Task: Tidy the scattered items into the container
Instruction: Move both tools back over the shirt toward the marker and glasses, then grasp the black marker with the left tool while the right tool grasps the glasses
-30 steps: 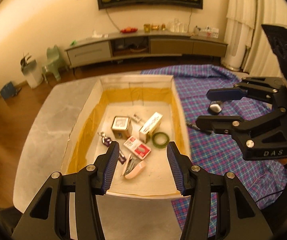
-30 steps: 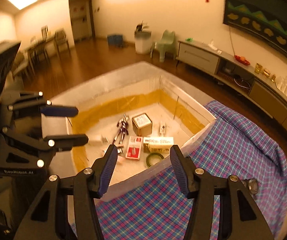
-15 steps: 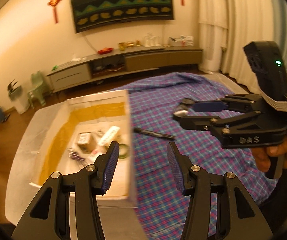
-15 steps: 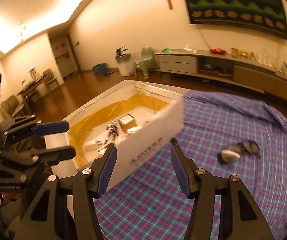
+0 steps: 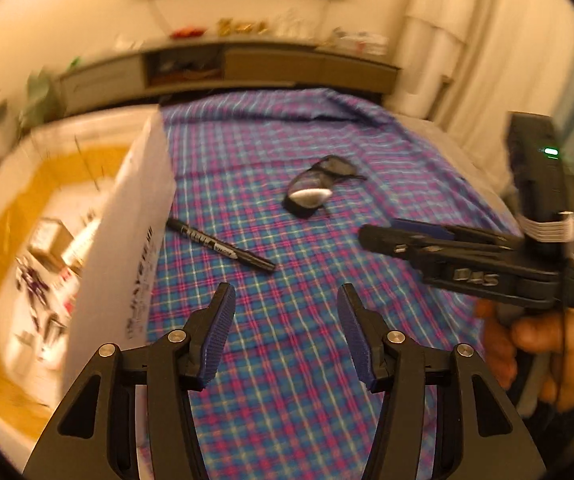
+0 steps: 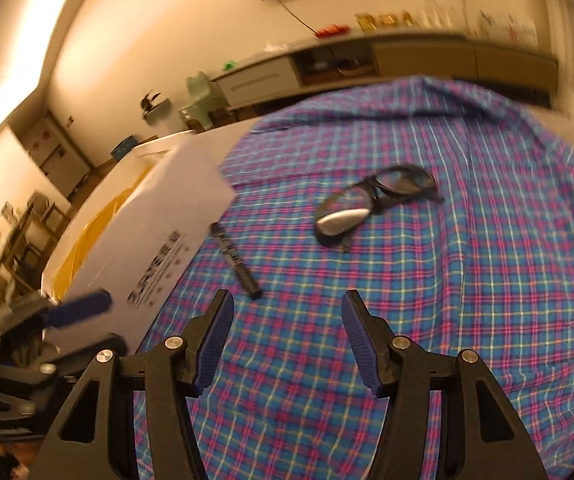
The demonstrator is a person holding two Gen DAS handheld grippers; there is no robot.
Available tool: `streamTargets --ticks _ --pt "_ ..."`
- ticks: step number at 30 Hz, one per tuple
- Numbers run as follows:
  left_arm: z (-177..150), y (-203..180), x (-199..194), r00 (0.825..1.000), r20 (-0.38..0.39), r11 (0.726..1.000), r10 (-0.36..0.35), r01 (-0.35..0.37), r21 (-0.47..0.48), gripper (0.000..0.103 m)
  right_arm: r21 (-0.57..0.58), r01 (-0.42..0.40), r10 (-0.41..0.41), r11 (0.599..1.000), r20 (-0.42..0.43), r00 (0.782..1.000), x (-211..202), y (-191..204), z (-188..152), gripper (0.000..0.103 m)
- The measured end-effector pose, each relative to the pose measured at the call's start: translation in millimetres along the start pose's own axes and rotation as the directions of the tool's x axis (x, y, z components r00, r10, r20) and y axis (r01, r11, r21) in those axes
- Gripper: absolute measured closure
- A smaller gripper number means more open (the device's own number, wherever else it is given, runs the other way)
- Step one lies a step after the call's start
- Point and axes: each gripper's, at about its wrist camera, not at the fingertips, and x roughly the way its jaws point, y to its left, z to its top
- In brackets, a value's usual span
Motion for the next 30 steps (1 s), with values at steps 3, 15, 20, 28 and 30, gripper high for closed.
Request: streamTargets --ticks 3,15,20,28,30 --pt "15.2 17.5 42.1 0.999 -0.048 0.992 0.013 -0.019 -0.124 0.047 0.075 -0.004 0.006 0.997 -0.022 1.000 16.8 -15.8 17.1 0.045" --pt "27.9 47.4 133.6 0.981 -0.091 0.954 0.172 -0.189 -0.234 0.043 0.286 0.043 -0.009 0.957 -0.121 0.993 102.5 -57.5 83.6 0.039" --pt "32.7 35.6 138.6 0.993 -0.031 0.983 0.112 -0.116 -0.140 0.053 0.142 0.106 -0.086 0.984 -0.138 0.987 127.7 -39.4 94.7 0.063" --pt "22.3 40.9 128.7 1.000 -0.002 0.996 0.030 -0.030 -0.085 0.072 -0.028 0.080 -0.083 0.996 -0.099 0.992 105.3 -32.1 89.9 0.100" --pt "23.6 47.6 128.2 0.999 0.004 0.991 0.036 -0.035 -0.128 0.052 -0.011 0.057 -0.058 0.998 -0.104 0.993 104.1 -37.1 88.2 0.097"
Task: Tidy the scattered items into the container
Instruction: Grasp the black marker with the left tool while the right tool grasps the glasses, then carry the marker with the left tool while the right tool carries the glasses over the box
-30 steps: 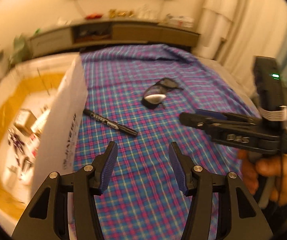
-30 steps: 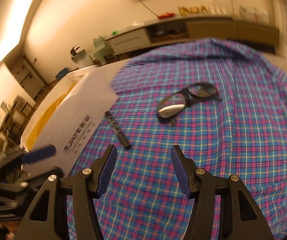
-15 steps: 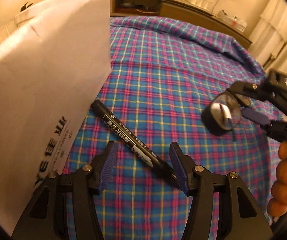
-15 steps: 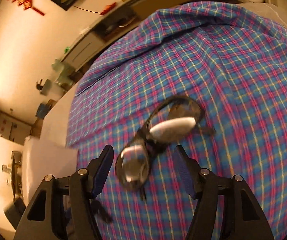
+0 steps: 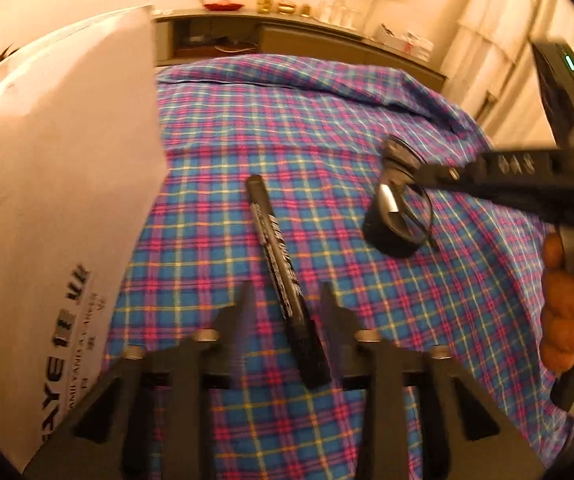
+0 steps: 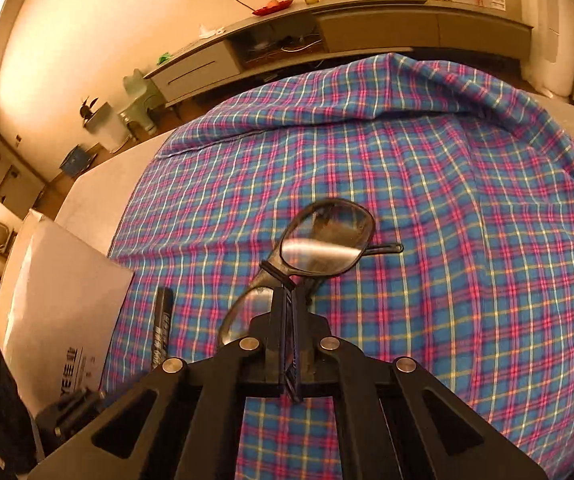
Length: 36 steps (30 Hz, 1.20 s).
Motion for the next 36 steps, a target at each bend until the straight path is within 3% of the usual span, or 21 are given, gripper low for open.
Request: streamTargets --ticks 1,3,4,5,7,8,9,10,12,13,15,26,30,31,32,34,36 --pt "2.3 3.3 0.8 1.000 0.002 1.000 -0.004 0.004 -0.028 0.051 0.017 -0.015 0.015 1.000 -0.002 1.000 -0.7 -1.2 -0.9 0.094" --pt "7.0 6.4 3.2 1.000 -0.001 0.998 -0.009 0.009 -0.062 0.050 0.053 -0.050 0.050 0.997 -0.007 0.999 2.5 -3.4 0.9 0.077" --pt "7.3 7.1 3.7 1.000 -0.003 0.997 -0.011 0.010 -0.070 0.050 0.073 -0.060 0.061 0.996 -0.011 0.998 3.7 -3.3 2.1 0.060" --pt "7.5 7.9 3.6 1.000 -0.003 0.997 -0.008 0.008 -0.076 0.050 0.089 -0.064 0.065 0.994 -0.010 0.998 4.1 -2.3 3.2 0.052" --pt "9.9 5.0 5.7 1.000 -0.008 0.997 0.003 -0.004 -0.073 0.051 0.101 -0.052 0.054 0.994 -0.014 0.998 13.0 3.0 6.0 0.050" --pt "11.1 2.4 7.6 1.000 -0.012 0.998 0.013 -0.014 -0.064 0.057 0.098 -0.041 0.043 0.994 -0.024 0.999 19.6 5.7 6.3 0.050" --pt "12.4 -0.8 9.7 0.999 -0.019 0.998 0.025 -0.026 -0.053 0.071 0.098 -0.033 0.036 0.995 -0.028 0.999 26.5 7.6 5.6 0.050" --pt "13.8 -3.1 12.4 0.999 -0.031 0.999 0.027 -0.029 -0.044 0.089 0.078 -0.025 0.027 0.997 -0.019 0.999 28.6 11.0 5.9 0.057" --pt "15.7 -7.6 13.7 0.998 -0.047 0.999 0.044 -0.045 -0.027 0.090 0.053 -0.035 0.034 0.998 0.008 0.999 24.0 14.6 7.4 0.069" --pt "15.2 -7.5 12.8 0.998 -0.052 0.999 0.037 -0.039 -0.033 0.090 0.045 -0.053 0.052 0.998 0.024 0.998 18.2 15.2 8.6 0.088" --pt "12.5 -5.8 9.4 0.999 -0.052 0.999 0.018 -0.020 -0.047 0.090 0.031 -0.060 0.058 0.998 0.047 0.997 3.6 15.7 9.5 0.103" --pt "-9.4 -0.9 -42.2 1.000 -0.001 0.996 -0.029 0.029 -0.080 0.090 0.076 -0.205 0.201 0.976 0.063 0.978 -35.9 11.8 -21.5 0.103" --pt "-17.7 -2.1 -51.6 1.000 -0.007 0.998 -0.018 0.017 -0.062 0.090 0.091 -0.182 0.177 0.979 0.060 0.982 -32.9 15.8 -26.8 0.100" --pt "-19.6 -0.3 -53.3 1.000 -0.012 0.997 -0.018 0.017 -0.072 0.090 0.108 -0.157 0.151 0.982 0.069 0.986 -30.9 13.7 -25.0 0.095" --pt "-21.6 1.4 -55.6 1.000 -0.013 0.997 -0.020 0.019 -0.081 0.090 0.126 -0.140 0.131 0.982 0.071 0.989 -26.3 11.7 -20.8 0.073" --pt "-26.1 4.7 -61.0 1.000 -0.010 0.995 -0.025 0.024 -0.093 0.090 0.186 -0.104 0.094 0.977 0.063 0.994 -10.1 8.7 -7.9 0.047" --pt "-29.8 8.3 -63.4 0.999 -0.011 0.994 -0.034 0.033 -0.105 0.090 0.185 -0.075 0.068 0.980 0.045 0.997 6.9 16.9 6.8 0.043"
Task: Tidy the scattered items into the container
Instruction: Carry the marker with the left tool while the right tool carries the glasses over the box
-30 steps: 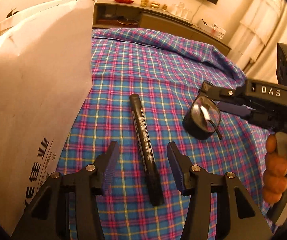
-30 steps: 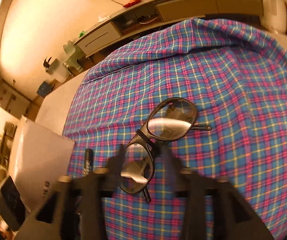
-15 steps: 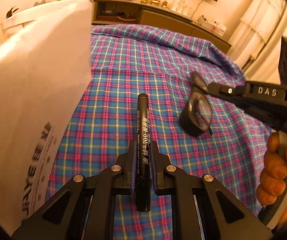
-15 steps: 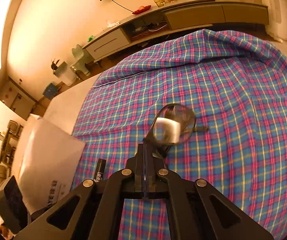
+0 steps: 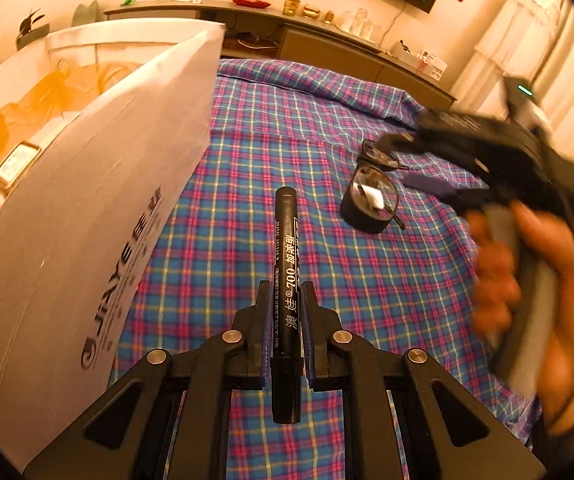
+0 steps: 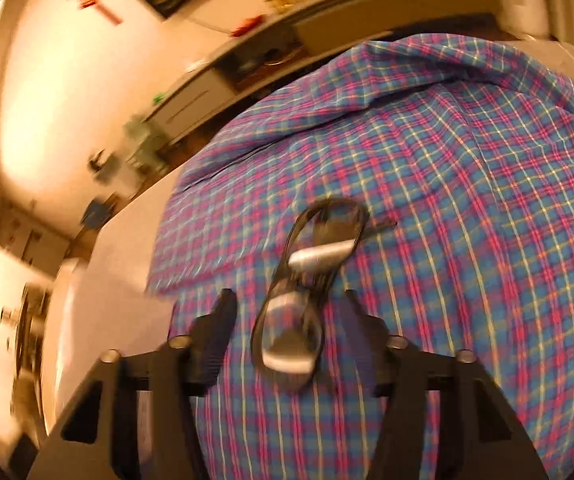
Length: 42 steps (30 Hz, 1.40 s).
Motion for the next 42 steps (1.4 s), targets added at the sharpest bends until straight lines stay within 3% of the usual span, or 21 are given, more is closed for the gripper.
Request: streamTargets --ticks 1,3,4,5,6,11,23,36,42 --pt "-1.2 1.9 0.5 1.000 -0.003 1.000 -0.004 0.004 -0.006 0.090 -0.030 0.017 -0.018 0.999 -0.022 1.000 12.0 9.4 4.9 0.036" --pt "-3.1 4.8 2.9 1.000 -0.009 1.000 -0.011 0.011 -0.007 0.090 -0.084 0.089 -0.094 0.992 -0.057 0.994 33.7 22.2 6.6 0.036" --pt "-3.5 5.9 4.3 1.000 -0.013 1.000 -0.013 0.013 -0.006 0.090 -0.114 0.121 -0.129 0.986 -0.061 0.990 40.6 26.1 5.1 0.041" --pt "-3.9 7.2 5.1 1.000 -0.016 1.000 -0.015 0.015 -0.007 0.090 -0.163 0.162 -0.171 0.973 -0.041 0.984 42.0 32.1 2.2 0.058" --pt "-4.8 8.2 5.6 1.000 -0.019 1.000 -0.023 0.023 -0.009 0.090 -0.207 0.175 -0.185 0.962 -0.030 0.982 40.8 36.8 -2.4 0.059" --pt "-11.1 7.6 0.6 0.999 -0.011 0.999 -0.052 0.052 -0.007 0.090 -0.188 0.104 -0.109 0.977 -0.014 0.994 14.2 28.4 -23.3 0.064" --pt "-39.2 0.5 -44.8 0.997 0.020 0.997 -0.073 0.073 0.017 0.090 -0.189 -0.030 0.027 0.981 -0.017 0.999 -58.2 31.8 -86.6 0.064" --pt "-68.5 13.3 -100.9 0.997 0.045 0.998 -0.064 0.063 0.024 0.090 -0.321 -0.139 0.132 0.937 -0.042 0.990 -115.1 73.5 -165.9 0.064" --pt "-72.4 18.3 -123.0 0.995 0.064 0.997 -0.076 0.075 0.024 0.090 -0.386 -0.161 0.159 0.908 -0.038 0.987 -137.6 96.0 -181.9 0.064"
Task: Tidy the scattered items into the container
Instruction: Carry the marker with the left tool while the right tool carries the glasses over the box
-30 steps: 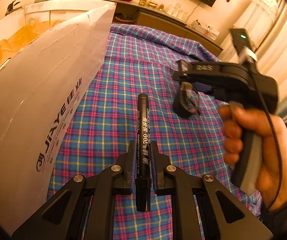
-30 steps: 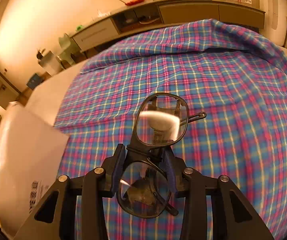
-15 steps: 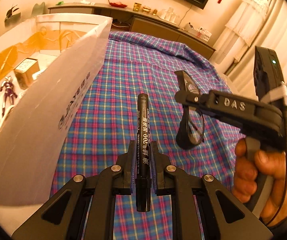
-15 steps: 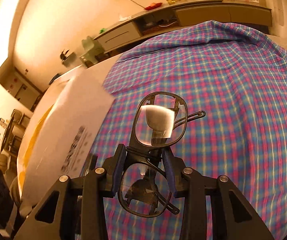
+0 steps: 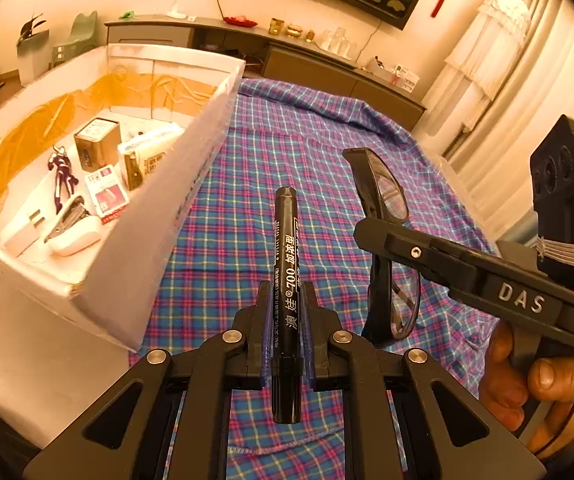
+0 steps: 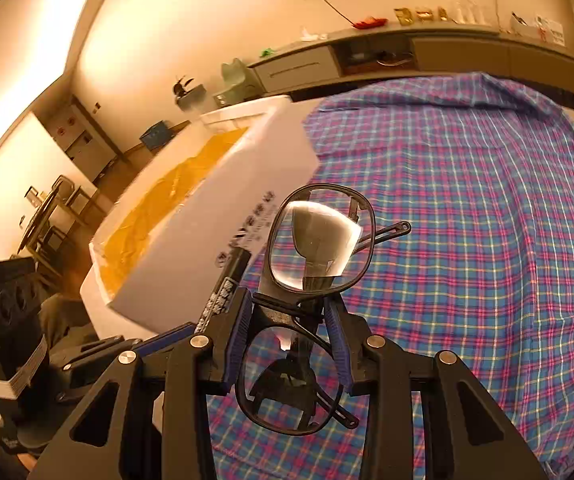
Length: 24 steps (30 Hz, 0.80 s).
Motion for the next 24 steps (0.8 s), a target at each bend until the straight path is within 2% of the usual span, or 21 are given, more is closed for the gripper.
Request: streamTargets --ticks 12,24 --pt "9.3 3.4 -50.9 0.997 0.062 0.999 -0.039 0.039 0.004 0.090 -0.112 -0.057 0.061 0.992 0.033 0.998 -28.1 53.0 8.2 0.064" --pt "36.1 24.5 -93.5 0.989 0.137 0.998 -0.051 0.054 -0.017 0.090 -0.192 -0.074 0.085 0.979 0.051 0.995 -40.6 84.2 30.8 0.064"
